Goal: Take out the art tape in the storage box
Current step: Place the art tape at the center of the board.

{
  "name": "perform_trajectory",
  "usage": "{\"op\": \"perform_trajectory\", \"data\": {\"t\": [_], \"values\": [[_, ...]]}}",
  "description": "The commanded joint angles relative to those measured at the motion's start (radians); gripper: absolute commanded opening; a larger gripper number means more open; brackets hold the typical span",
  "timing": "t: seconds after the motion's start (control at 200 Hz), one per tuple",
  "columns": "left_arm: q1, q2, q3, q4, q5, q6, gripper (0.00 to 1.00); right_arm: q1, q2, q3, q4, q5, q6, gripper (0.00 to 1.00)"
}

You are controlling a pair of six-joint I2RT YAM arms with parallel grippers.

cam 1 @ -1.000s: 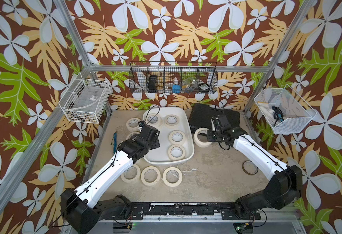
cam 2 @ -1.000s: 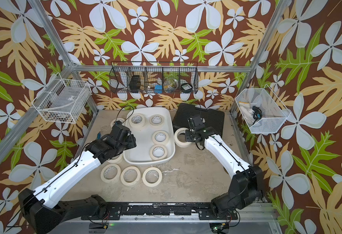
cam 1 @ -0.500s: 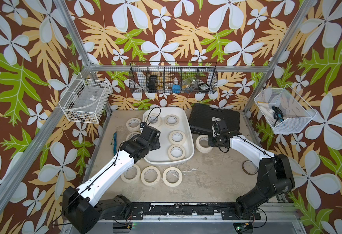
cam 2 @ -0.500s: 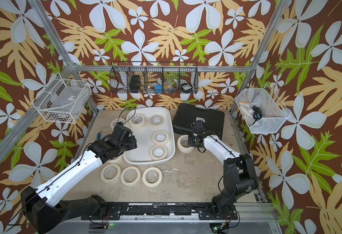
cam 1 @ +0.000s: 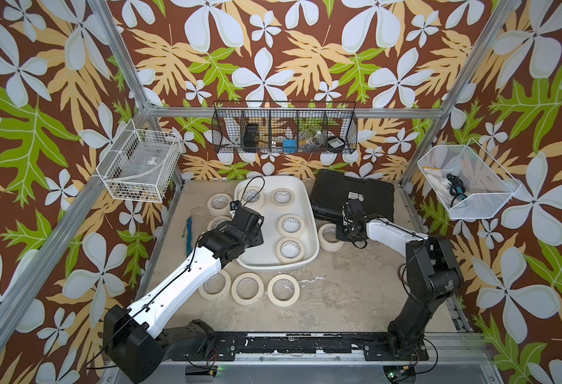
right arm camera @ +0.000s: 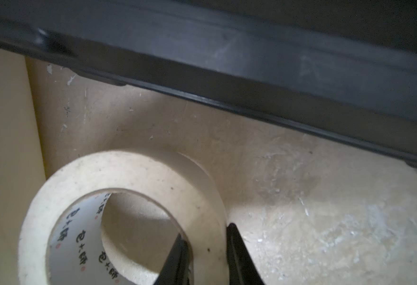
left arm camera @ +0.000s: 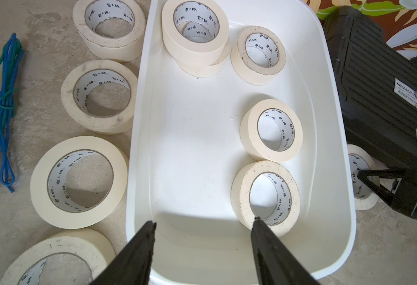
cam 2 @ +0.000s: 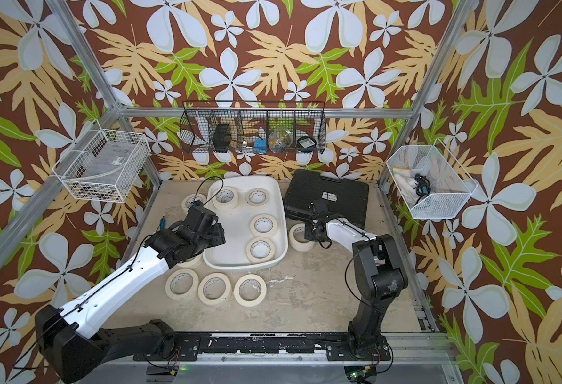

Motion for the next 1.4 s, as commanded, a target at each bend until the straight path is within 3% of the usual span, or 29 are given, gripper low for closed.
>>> {"op": "perform_trajectory", "data": {"t": [0.0,0.12,0.24,0.45,0.786,1.026,1.396], "values": [[0.002,0.001,-0.003,0.008,-0.009,-0.001,0.66,0.000,0.020,0.013,0.033,0.008,-0.007,0.03],[0.003,0.003,-0.003,0.009,-0.010,0.001,0.66,0.001,0.031,0.014,0.039,0.006,-0.007,0.08],[0.003,0.003,-0.004,0.011,-0.011,0.002,0.66,0.001,0.032,0.010,0.034,0.010,-0.009,0.26],[0.003,0.016,-0.016,0.014,-0.009,-0.003,0.66,0.001,-0.010,0.024,-0.018,0.009,-0.015,0.38],[0.104,0.116,0.061,0.081,0.040,0.001,0.66,0.002,-0.204,-0.002,-0.093,-0.033,-0.015,0.41],[0.225,0.348,0.195,0.162,0.148,-0.090,0.65,0.002,-0.335,-0.052,-0.119,-0.081,0.000,0.42],[0.269,0.713,0.519,0.083,0.129,-0.216,0.62,0.004,-0.420,-0.088,-0.134,-0.109,0.006,0.44]]}}
